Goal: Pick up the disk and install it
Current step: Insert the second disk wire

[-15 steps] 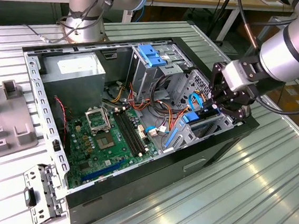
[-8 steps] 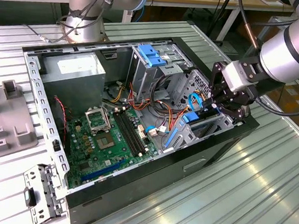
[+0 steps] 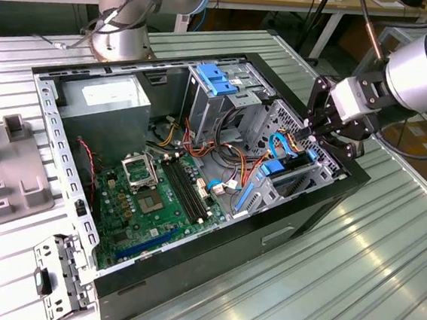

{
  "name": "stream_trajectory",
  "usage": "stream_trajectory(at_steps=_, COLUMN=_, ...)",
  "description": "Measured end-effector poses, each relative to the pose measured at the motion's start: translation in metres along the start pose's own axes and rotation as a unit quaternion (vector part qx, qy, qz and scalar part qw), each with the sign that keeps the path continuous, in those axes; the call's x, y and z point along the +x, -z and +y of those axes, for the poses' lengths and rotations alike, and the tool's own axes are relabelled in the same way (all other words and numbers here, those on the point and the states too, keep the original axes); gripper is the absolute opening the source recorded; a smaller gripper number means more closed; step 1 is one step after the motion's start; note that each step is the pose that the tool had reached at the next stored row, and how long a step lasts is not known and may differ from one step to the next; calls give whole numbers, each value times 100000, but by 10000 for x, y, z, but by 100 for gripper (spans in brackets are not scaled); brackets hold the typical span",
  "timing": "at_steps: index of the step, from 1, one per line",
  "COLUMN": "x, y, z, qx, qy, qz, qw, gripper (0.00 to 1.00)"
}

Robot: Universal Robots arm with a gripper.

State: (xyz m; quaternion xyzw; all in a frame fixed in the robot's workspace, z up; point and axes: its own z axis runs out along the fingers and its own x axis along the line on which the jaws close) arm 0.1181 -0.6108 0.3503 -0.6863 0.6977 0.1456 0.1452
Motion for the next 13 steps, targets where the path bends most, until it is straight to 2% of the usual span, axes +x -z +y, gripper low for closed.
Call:
stream_trajectory(at_steps=2, x=-5, y=12, z=-23, qx=-36, qy=-13, qz=70, qw=100000, gripper=11)
stream_trajectory(at_steps=3, x=-7, y=15, z=-29, qx=-50, qy=-23, qz=332, qw=99999, gripper=11)
stream_trajectory(at_steps=4, x=-9, y=21, z=-34, qx=-64, qy=-31, qz=776, qw=99997, gripper=11)
stream_trajectory(at_steps=5, x=-12, y=27, z=-39, qx=-80, qy=-40, qz=1400, qw=99990, gripper=11)
stream_trajectory(at_steps=6, x=-13, y=31, z=-46, qx=-100, qy=-54, qz=2148, qw=99977, gripper=11)
stream_trajectory(at_steps=9, x=-20, y=45, z=-62, qx=-169, qy=-94, qz=4002, qw=99920, gripper=11)
stream_trajectory(at_steps=10, x=-23, y=53, z=-70, qx=-195, qy=-110, qz=4761, qw=99886, gripper=11)
stream_trajectory(at_steps=11, x=-27, y=61, z=-77, qx=-209, qy=-114, qz=5129, qw=99868, gripper=11)
stream_trajectory(at_steps=13, x=-37, y=84, z=-92, qx=-236, qy=-127, qz=5426, qw=99852, gripper=11)
